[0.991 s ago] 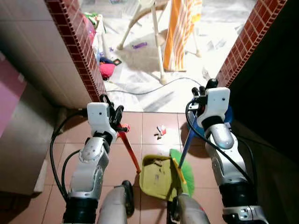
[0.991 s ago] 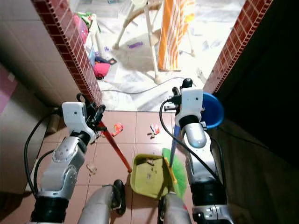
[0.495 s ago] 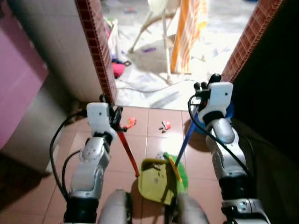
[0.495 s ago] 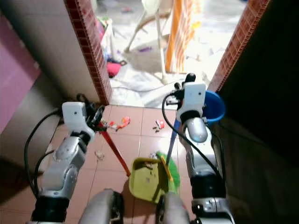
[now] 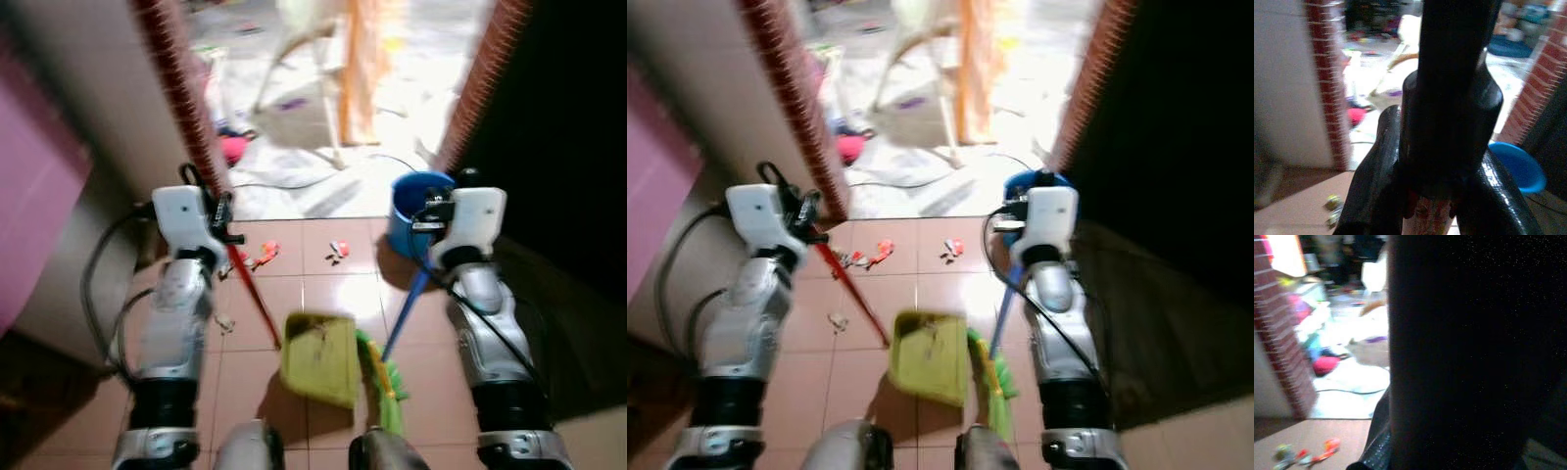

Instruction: Sweep floor

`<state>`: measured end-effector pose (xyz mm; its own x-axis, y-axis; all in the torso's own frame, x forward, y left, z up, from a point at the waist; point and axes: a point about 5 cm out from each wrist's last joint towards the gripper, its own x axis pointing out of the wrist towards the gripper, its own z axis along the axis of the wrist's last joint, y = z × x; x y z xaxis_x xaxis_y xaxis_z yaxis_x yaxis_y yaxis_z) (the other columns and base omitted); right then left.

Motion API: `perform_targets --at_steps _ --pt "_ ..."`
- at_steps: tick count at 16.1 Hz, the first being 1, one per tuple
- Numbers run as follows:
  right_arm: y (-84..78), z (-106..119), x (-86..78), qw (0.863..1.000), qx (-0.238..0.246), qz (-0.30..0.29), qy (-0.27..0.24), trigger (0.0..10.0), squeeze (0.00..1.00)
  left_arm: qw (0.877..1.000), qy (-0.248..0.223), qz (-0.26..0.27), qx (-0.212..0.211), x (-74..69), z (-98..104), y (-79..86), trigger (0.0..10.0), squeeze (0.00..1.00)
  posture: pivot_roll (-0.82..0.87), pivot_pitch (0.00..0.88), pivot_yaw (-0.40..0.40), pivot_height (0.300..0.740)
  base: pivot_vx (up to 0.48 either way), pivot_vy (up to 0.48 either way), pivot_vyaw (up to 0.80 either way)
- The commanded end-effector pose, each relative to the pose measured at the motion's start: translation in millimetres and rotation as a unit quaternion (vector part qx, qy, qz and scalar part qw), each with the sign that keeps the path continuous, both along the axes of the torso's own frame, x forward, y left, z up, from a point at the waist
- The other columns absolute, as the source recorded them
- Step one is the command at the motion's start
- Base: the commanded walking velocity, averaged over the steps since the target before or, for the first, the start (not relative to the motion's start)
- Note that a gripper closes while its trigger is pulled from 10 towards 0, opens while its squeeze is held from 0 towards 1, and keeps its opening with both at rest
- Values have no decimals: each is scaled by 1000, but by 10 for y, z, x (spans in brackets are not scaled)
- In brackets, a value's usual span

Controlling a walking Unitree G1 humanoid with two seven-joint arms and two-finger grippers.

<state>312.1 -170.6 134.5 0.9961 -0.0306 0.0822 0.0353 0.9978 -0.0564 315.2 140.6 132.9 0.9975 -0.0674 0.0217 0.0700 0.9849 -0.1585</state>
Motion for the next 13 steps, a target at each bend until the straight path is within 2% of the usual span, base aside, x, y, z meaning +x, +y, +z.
perform_targets --at_steps 1,8,10,13 --pt "-37 -3 -29 999 -31 -11 0 10000 0 999 -31 0 -14 44 129 10 10000 0 -77 38 55 740 0 0 -800" --pt "26 -83 -37 999 -32 -15 18 10000 0 999 -32 -24 -10 117 128 -92 10000 0 -86 31 74 740 0 0 -800" --pt "75 -109 -51 1000 -21 -11 17 10000 0 1000 -18 7 -7 74 57 10 10000 0 -73 32 104 740 0 0 -800" --pt "-39 -224 -107 999 -1 -35 28 10000 0 999 -1 47 13 -47 -54 188 10000 0 -51 26 116 740 0 0 -800"
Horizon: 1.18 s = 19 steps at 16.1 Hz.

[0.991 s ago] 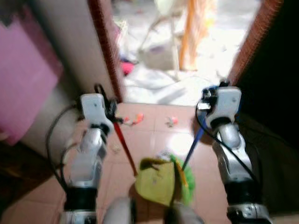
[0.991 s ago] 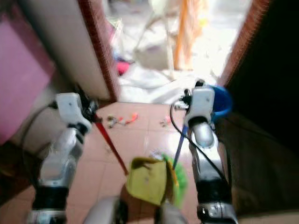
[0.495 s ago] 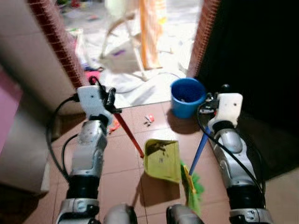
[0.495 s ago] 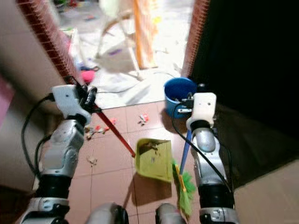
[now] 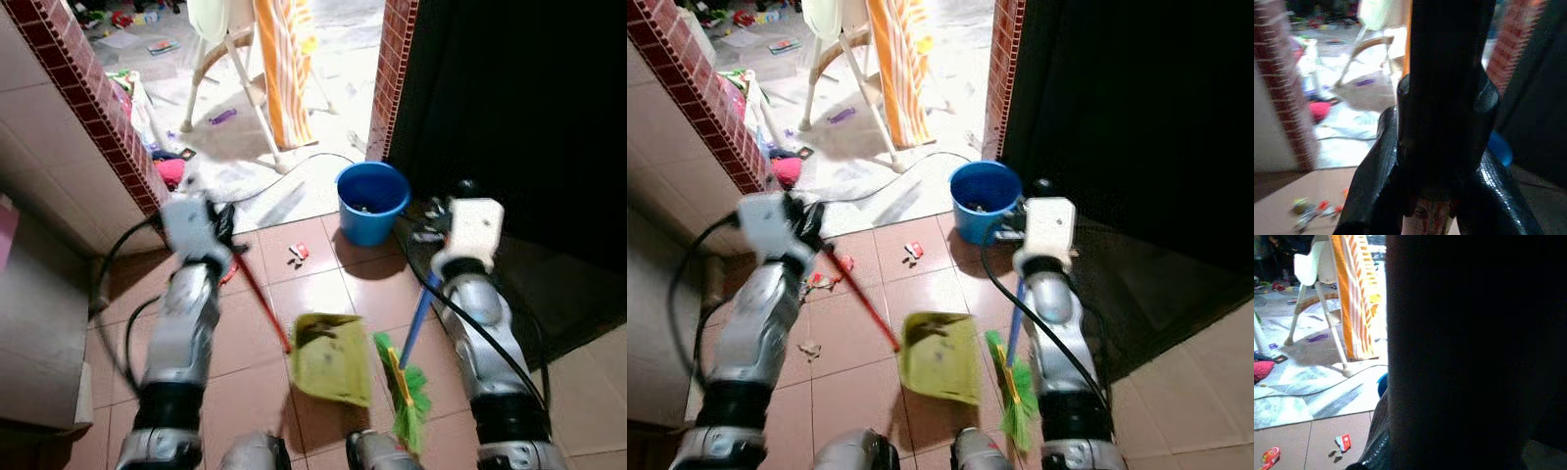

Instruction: Sweep floor

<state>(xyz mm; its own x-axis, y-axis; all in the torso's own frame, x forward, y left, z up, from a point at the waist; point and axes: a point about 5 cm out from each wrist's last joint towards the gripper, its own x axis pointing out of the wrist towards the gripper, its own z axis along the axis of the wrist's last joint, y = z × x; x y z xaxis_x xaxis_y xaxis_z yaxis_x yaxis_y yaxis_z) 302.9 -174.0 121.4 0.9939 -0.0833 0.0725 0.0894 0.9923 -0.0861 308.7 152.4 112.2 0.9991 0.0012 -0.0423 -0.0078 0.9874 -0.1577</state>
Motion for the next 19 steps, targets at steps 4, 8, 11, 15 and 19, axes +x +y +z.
perform_targets --at_steps 4,8,11,15,19 --pt "-108 -25 -54 1000 7 -17 4 10000 0 996 -40 66 54 -14 150 205 10000 0 -63 54 109 740 0 0 0" --pt "-95 -12 -15 1000 7 -6 9 10000 0 994 -72 74 35 52 358 224 10000 0 -61 86 73 740 0 0 -600" --pt "-93 6 7 1000 7 -3 7 10000 0 995 -82 39 -38 75 446 109 10000 0 -63 91 67 740 0 0 -496" --pt "-81 -1 -12 1000 -5 6 9 10000 0 995 -88 19 -40 99 488 42 10000 0 -76 105 62 740 0 0 0" --pt "-160 -35 -11 1000 -12 -10 15 10000 0 992 -116 31 -40 148 651 43 10000 0 -80 96 61 740 0 0 -119"
